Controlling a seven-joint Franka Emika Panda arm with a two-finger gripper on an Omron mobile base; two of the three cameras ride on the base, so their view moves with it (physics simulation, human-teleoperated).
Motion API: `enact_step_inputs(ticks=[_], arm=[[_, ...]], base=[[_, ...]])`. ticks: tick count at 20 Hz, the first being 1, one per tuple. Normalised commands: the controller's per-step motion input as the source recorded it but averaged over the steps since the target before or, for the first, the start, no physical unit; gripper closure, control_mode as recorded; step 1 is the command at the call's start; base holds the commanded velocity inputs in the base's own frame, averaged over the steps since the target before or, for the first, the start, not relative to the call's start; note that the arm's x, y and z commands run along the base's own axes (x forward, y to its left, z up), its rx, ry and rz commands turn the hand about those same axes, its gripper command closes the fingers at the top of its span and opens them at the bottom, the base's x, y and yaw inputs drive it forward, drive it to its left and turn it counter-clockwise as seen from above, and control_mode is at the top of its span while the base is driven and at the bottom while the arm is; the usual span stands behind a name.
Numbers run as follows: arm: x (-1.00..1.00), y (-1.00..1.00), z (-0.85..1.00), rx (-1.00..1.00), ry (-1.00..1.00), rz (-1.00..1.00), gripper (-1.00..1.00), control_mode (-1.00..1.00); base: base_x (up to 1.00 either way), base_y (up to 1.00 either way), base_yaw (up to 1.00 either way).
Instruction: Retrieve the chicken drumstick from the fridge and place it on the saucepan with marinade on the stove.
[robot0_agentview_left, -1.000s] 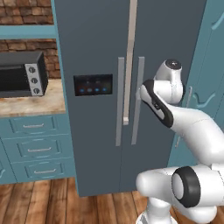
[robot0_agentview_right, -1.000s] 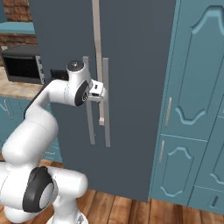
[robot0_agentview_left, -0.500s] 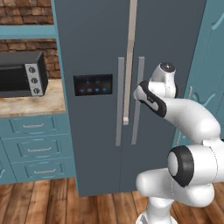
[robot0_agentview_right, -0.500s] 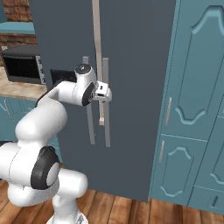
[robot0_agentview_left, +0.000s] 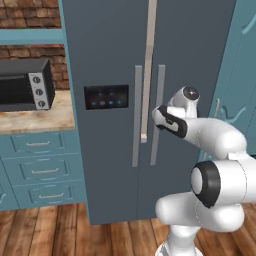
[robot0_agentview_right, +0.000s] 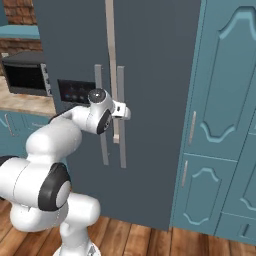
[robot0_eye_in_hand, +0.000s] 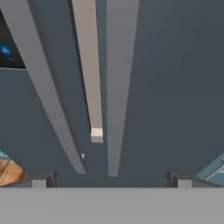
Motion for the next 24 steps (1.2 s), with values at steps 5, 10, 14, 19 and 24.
enact_step_inputs(ticks=[5,10,14,19,24], arm=[[0.28,-0.14,-0.03,0.0,-0.05,0.0,-1.0,-1.0],[0.37,0.0,0.0,0.0,0.0,0.0,-1.0,-1.0],[0.41,0.0,-0.01,0.0,0.0,0.0,-1.0,-1.0],[0.44,0.0,-0.05,0.0,0.0,0.0,-1.0,-1.0],[0.46,0.0,-0.11,0.0,-0.01,0.0,-1.0,-1.0]], base=[[0.0,0.0,0.0],[0.0,0.0,0.0],[0.0,0.0,0.0],[0.0,0.0,0.0],[0.0,0.0,0.0]])
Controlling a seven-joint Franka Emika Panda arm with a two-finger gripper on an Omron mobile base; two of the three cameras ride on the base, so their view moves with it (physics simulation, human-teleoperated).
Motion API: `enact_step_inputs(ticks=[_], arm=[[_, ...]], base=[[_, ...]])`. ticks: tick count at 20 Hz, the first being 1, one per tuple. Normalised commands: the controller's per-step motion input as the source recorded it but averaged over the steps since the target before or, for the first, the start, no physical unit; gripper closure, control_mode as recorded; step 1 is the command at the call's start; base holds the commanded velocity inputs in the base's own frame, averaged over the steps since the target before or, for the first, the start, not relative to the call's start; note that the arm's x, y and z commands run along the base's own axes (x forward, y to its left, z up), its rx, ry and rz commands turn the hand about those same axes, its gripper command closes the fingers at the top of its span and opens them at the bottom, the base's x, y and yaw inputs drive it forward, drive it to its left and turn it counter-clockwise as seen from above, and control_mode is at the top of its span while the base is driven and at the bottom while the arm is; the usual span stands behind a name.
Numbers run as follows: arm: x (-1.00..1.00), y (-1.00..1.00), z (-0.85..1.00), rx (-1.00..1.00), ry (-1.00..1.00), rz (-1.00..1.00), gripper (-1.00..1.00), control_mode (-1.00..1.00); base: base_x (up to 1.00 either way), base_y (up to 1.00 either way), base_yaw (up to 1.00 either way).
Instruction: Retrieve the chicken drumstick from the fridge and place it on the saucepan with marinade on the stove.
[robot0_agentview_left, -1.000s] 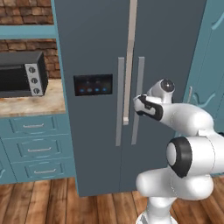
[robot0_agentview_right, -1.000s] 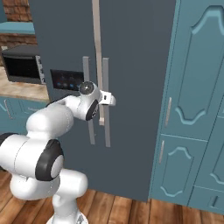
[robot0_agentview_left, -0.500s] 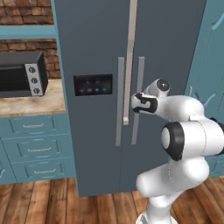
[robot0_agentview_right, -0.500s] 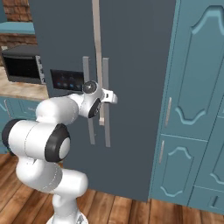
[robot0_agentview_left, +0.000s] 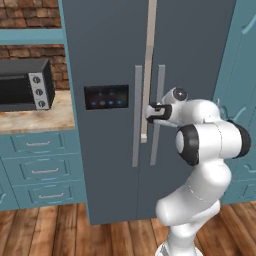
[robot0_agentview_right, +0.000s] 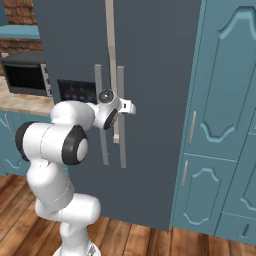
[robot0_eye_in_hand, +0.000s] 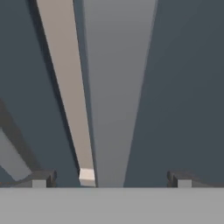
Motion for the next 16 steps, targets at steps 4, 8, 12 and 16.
enact_step_inputs(ticks=[4,8,12,16], arm=[[0.47,0.0,-0.16,0.0,-0.01,0.0,-1.0,-1.0],[0.49,0.0,-0.19,0.0,-0.01,0.0,-1.0,-1.0],[0.49,0.0,-0.19,0.0,0.0,0.0,-1.0,-1.0],[0.47,0.0,-0.19,0.0,-0.01,0.0,-1.0,-1.0]], base=[[0.0,0.0,0.0],[0.0,0.0,0.0],[0.0,0.0,0.0],[0.0,0.0,0.0]])
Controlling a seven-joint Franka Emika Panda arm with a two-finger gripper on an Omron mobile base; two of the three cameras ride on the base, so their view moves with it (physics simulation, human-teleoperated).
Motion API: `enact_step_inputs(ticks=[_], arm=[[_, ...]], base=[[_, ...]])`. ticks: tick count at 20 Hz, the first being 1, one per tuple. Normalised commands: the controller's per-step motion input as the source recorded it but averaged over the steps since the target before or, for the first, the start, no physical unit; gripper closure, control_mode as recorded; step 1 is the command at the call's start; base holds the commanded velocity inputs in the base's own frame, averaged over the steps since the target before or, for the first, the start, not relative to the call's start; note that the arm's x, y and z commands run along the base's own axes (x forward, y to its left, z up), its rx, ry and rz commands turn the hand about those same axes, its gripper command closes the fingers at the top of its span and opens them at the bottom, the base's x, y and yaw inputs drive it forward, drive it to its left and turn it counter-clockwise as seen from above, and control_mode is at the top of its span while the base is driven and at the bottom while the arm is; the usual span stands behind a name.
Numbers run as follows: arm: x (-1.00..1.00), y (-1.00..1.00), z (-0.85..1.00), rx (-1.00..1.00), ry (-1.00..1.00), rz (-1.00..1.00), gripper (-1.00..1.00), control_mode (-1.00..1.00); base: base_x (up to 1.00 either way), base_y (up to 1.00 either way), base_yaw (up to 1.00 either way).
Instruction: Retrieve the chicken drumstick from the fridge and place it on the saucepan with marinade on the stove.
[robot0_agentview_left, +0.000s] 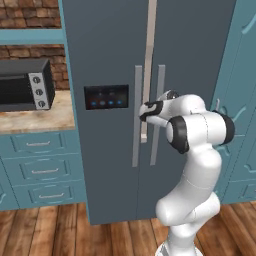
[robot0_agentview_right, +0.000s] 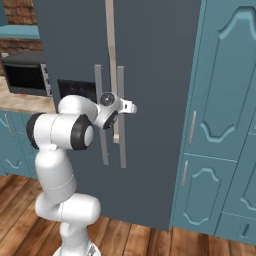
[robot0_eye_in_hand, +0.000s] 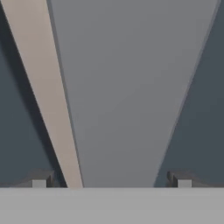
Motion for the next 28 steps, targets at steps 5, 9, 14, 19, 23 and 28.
enact_step_inputs(ticks=[5,9,14,19,23,28], arm=[[0.23,0.0,-0.13,0.0,-0.03,0.0,1.0,-1.0],[0.0,0.0,0.0,0.0,0.0,0.0,1.0,-1.0],[-0.13,-0.04,0.0,0.01,0.02,-0.01,1.0,-1.0],[-0.96,-0.56,0.0,0.02,0.0,-0.19,1.0,-1.0],[-1.0,-0.74,-0.01,0.0,0.01,-0.26,1.0,-1.0],[-1.0,-0.82,-0.06,0.0,0.04,-0.26,1.0,-1.0]], base=[[0.0,0.0,0.0],[0.0,0.0,0.0],[0.0,0.0,0.0],[0.0,0.0,0.0],[0.0,0.0,0.0],[0.0,0.0,0.0]])
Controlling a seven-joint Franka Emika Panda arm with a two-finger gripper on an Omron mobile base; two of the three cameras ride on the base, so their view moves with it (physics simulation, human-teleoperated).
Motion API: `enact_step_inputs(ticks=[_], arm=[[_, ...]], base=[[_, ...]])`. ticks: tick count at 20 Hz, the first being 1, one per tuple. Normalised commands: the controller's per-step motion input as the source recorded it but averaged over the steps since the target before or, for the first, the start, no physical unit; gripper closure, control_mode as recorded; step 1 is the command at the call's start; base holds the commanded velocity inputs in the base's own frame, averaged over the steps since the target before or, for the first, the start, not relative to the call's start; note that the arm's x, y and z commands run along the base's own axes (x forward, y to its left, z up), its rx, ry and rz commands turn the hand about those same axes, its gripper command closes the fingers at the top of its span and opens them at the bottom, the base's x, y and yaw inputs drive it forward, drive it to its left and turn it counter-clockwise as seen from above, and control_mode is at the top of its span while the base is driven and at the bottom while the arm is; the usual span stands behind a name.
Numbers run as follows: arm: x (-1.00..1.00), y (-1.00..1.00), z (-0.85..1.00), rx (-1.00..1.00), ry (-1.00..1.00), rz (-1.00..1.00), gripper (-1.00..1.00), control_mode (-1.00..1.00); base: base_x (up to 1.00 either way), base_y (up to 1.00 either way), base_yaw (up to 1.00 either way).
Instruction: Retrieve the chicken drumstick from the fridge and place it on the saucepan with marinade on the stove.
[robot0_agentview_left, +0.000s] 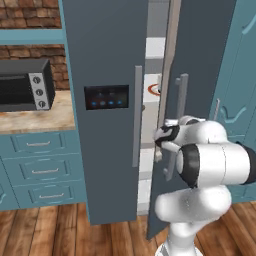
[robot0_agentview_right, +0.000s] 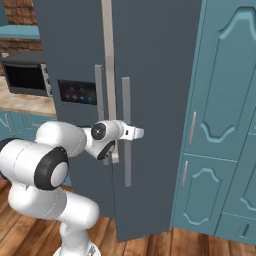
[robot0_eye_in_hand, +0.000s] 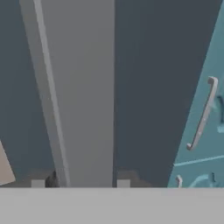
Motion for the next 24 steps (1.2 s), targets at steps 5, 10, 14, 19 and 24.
enact_step_inputs(ticks=[5,10,14,19,24], arm=[[-0.82,-0.79,0.0,0.03,0.09,-0.23,1.0,-1.0],[-0.18,-0.18,0.0,0.01,0.02,-0.06,-1.0,-1.0],[-0.86,0.0,0.09,0.01,-0.04,0.0,-1.0,-1.0],[-1.0,0.26,0.68,0.0,-0.05,-0.04,-1.0,-1.0],[-0.84,0.93,0.85,-0.02,0.01,-0.06,-1.0,-1.0]], base=[[0.0,0.0,0.0],[0.0,0.0,0.0],[0.0,0.0,0.0],[0.0,0.0,0.0],[0.0,0.0,0.0]])
